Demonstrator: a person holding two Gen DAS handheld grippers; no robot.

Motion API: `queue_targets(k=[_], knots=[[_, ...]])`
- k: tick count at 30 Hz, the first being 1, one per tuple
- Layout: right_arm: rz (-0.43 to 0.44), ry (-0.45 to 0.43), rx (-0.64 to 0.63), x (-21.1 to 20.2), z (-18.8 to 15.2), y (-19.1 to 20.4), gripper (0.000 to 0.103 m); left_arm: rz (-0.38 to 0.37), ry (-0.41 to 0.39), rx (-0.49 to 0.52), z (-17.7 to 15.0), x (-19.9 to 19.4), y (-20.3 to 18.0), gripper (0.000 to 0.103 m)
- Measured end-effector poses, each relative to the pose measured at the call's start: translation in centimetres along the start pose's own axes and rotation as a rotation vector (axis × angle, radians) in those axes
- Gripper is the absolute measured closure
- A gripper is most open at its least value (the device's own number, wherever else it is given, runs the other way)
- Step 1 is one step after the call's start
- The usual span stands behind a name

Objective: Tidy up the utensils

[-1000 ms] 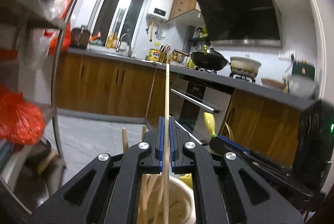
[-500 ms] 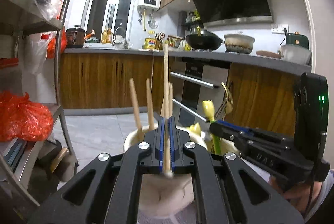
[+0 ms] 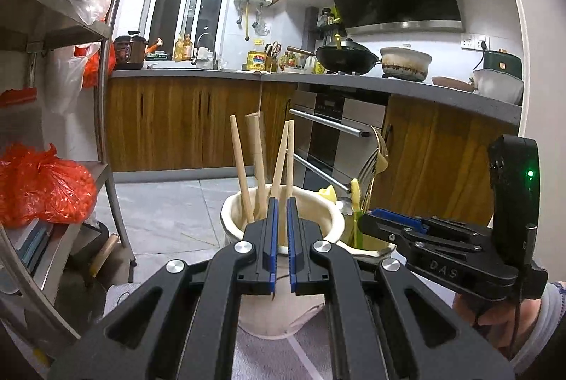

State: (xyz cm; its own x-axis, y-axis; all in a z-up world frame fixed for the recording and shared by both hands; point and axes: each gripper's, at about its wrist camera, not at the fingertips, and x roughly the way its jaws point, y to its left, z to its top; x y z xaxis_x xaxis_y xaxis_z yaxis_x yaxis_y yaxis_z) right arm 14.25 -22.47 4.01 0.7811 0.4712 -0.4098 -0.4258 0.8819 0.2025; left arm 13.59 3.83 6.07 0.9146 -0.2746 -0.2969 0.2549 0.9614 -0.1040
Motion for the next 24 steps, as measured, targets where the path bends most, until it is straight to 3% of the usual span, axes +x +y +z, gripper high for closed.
queue_targets(k=[8, 16, 17, 19, 24], knots=[[-0.021, 0.029, -0.020, -4.3, -2.0, -0.3, 0.075, 0.019, 0.043, 0.047, -0.4, -2.7, -1.2, 0.098], [-0.056, 0.078, -0.092, -7.2, -4.7, 0.3, 0.075, 0.054, 0.113, 0.065, -3.6, -5.2, -1.6, 0.095], [-0.062, 0.075, -0.105, -7.4, -4.9, 0.5, 0.073, 0.057, 0.119, 0.067, -4.0, -5.4, -1.6, 0.092], [-0.068, 0.067, -0.124, -7.8, -5.3, 0.9, 0.067, 0.066, 0.127, 0.058, -4.7, -5.7, -1.4, 0.068], [-0.073, 0.047, -0.146, -8.4, -5.7, 1.3, 0.050, 0.097, 0.115, 0.085, -5.4, -6.1, -1.6, 0.047]])
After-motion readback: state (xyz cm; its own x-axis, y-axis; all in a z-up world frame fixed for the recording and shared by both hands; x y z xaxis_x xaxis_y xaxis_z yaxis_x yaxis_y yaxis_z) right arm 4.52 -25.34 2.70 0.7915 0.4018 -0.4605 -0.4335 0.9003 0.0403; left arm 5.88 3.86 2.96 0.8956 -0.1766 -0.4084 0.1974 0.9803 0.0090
